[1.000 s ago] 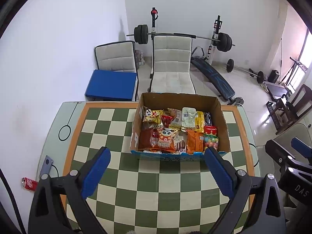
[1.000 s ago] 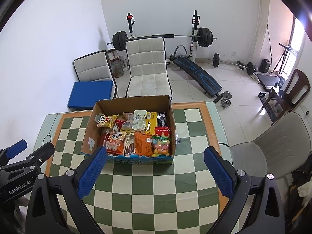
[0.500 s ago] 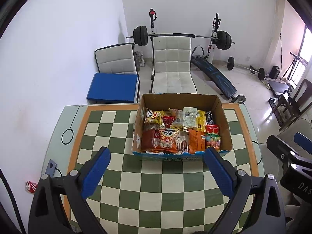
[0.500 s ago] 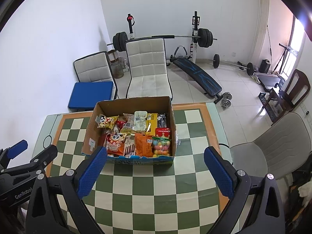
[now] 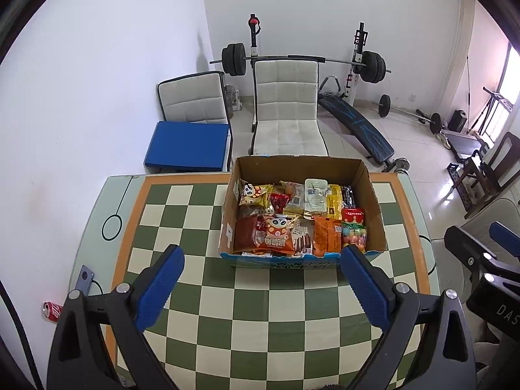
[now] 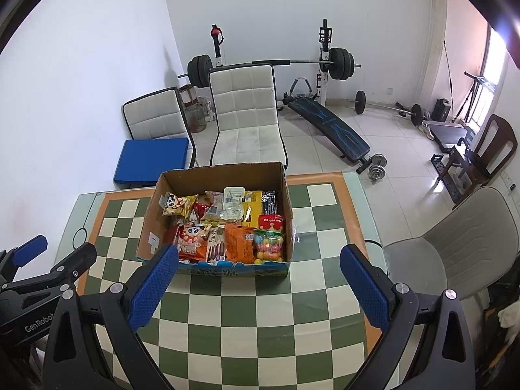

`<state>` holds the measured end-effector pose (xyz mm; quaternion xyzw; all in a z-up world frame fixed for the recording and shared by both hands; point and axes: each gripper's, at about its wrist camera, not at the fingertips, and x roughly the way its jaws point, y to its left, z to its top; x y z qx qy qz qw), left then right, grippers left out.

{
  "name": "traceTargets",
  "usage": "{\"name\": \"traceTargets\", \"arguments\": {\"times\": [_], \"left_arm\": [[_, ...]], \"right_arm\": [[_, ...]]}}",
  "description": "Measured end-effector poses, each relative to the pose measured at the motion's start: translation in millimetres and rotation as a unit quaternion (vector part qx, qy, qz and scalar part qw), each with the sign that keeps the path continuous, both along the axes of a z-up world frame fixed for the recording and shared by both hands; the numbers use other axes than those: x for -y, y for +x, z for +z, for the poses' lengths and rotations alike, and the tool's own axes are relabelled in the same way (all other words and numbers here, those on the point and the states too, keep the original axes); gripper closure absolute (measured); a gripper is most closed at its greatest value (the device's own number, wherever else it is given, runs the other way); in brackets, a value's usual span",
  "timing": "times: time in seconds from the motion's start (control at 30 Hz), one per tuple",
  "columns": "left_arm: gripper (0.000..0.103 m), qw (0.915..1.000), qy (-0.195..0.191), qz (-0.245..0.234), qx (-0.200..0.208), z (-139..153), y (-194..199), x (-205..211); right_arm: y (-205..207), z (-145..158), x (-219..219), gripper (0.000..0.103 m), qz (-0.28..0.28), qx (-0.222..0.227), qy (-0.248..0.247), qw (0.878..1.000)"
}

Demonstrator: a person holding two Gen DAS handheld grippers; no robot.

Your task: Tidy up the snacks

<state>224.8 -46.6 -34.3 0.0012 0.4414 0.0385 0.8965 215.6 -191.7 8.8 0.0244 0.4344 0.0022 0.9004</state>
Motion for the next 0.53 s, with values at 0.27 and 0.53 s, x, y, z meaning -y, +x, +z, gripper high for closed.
{"name": "traceTargets", "arguments": {"times": [0.27,0.53], "left_arm": [[0.004,1.0,-0.001,-0.002,-0.003,-1.2,0.5,3.6],[0.004,1.0,0.002,-0.004,0.006,0.7,-1.7,6.5]], "right_arm": [[0.2,0.0,0.2,0.002,-0.003,-0.002,0.001,1.0],[-2.2,-2.0,0.9,0.001,-0.012,0.001,0.003,1.0]]}}
